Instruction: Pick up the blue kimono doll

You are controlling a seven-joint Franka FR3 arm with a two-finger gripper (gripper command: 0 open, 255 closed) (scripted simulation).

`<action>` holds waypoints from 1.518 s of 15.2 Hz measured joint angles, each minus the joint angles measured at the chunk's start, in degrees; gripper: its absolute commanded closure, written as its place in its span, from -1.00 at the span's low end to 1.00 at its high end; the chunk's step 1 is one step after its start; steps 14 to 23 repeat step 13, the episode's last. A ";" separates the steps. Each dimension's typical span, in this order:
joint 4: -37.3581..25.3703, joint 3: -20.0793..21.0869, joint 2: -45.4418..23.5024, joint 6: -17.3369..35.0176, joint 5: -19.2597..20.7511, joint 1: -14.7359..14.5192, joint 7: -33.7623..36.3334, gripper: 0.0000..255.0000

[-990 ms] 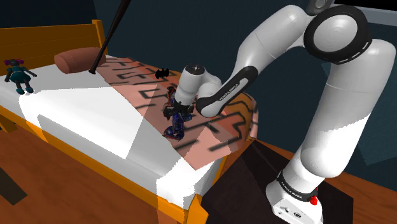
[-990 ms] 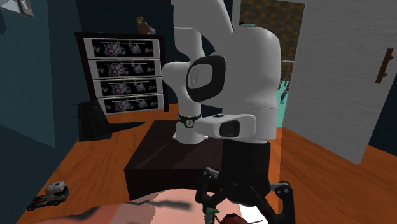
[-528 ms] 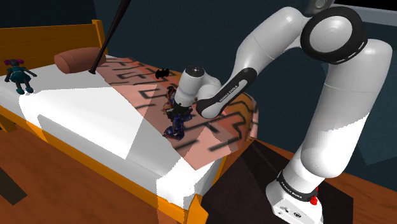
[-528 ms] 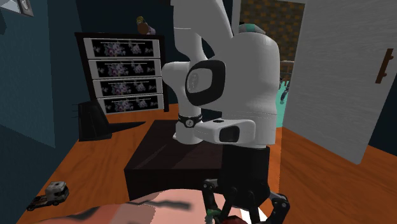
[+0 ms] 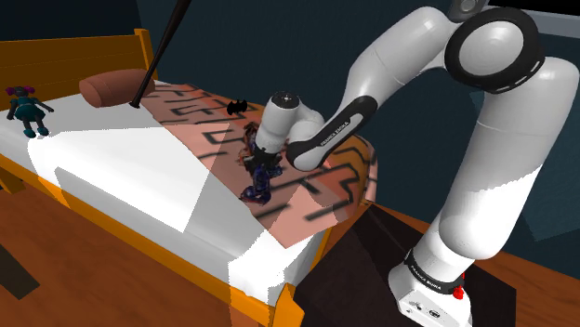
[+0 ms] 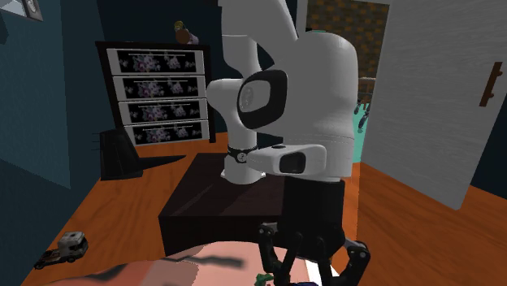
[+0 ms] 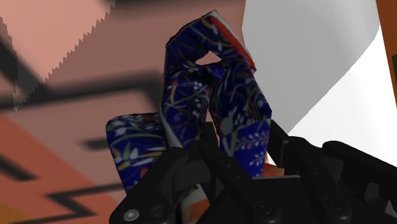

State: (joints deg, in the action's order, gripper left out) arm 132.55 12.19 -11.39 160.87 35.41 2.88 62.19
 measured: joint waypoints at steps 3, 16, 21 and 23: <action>0.21 1.17 1.98 -1.58 -3.01 0.75 -2.64 1.00; -0.77 3.51 7.54 -7.27 -11.65 1.86 -10.12 1.00; -0.77 3.51 7.54 -7.27 -11.65 1.86 -10.12 1.00; -0.77 3.51 7.54 -7.27 -11.65 1.86 -10.12 1.00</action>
